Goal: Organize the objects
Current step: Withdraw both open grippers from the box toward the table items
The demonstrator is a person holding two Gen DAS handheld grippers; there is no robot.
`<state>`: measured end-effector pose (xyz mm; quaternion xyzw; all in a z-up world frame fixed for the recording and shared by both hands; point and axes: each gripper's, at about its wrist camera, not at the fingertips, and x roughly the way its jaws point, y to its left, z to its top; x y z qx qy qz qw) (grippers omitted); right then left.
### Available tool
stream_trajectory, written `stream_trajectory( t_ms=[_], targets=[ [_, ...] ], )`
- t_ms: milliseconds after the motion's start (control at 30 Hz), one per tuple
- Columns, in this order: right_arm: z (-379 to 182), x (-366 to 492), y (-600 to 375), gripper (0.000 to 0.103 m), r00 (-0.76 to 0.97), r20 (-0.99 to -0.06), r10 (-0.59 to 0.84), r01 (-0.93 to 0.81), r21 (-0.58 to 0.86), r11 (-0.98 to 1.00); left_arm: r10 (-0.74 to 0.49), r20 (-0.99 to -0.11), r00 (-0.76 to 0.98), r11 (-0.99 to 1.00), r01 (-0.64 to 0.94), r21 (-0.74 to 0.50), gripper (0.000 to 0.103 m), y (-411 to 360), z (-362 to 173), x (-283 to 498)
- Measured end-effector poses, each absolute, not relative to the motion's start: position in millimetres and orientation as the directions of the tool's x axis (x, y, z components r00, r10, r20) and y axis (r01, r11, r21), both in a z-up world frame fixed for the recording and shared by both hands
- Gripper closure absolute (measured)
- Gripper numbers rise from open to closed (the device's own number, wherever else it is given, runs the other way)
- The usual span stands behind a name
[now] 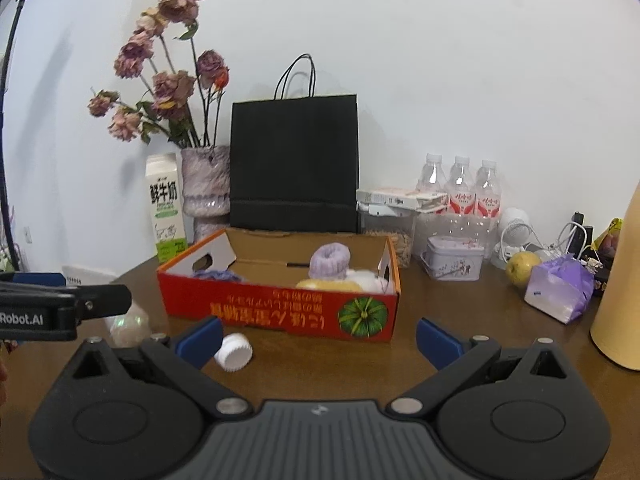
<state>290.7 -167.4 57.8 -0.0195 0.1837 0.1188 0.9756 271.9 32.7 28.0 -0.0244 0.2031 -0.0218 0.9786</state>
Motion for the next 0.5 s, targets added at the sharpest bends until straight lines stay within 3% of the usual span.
stream_trajectory(
  t_ms=[500],
  targets=[
    [24,243,-175,0.000,0.872,-0.435,0.223,-0.260,-0.027,0.965,0.015,-0.425,0.905,0.999,-0.028,-0.024,0.000,45,7,222]
  ],
)
